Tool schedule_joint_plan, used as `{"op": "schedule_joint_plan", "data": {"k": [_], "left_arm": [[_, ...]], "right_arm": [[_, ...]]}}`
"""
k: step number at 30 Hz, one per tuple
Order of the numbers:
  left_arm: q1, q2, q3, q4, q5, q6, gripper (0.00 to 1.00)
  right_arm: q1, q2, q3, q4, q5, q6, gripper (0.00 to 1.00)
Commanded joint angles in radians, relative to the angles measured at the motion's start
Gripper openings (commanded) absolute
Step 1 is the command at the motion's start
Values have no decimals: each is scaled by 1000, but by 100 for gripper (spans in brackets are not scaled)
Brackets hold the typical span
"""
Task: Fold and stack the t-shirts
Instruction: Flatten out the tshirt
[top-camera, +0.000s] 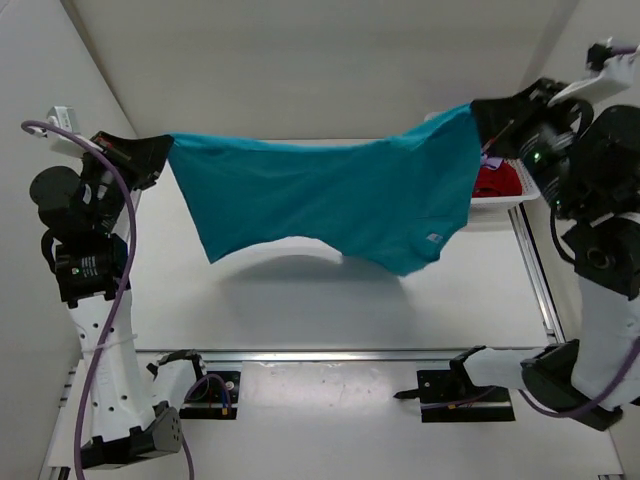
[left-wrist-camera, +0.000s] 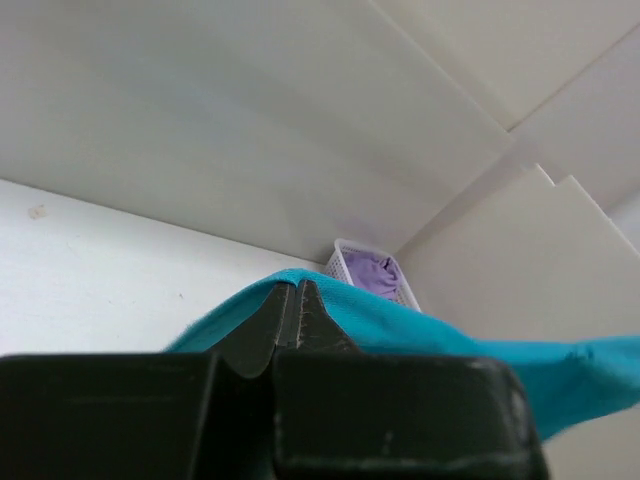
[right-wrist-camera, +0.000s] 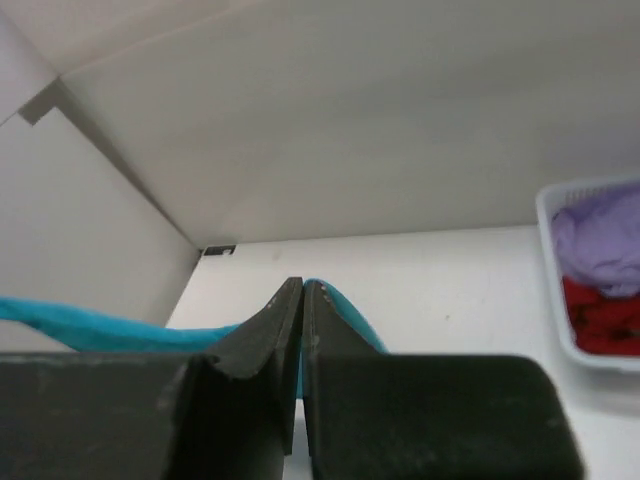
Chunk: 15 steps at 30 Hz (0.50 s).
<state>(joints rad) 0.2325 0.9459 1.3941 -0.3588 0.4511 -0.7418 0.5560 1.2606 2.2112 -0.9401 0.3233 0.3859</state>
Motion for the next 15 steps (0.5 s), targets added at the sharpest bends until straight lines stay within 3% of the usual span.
{"op": "schedule_joint_plan", "data": {"k": [1,2,5,11,15], "left_arm": [[24,56,32,-60,43,-7,0],[24,79,16,-54,38,-8,0],[-8,116,-55,-29,-72,15,0],[-103,275,-188,92,-196,10,0],[-133,427,-85,119,-200,4,0]], "right_arm": [[-228,141,72,-28,-314,-87,0],[-334,157,8,30,-480,-75,0],[-355,259,-41,60,-461,-107,0],[-398,599,128,76,-531,-165,0],[-450,747,267,142,-598,-133,0]]}}
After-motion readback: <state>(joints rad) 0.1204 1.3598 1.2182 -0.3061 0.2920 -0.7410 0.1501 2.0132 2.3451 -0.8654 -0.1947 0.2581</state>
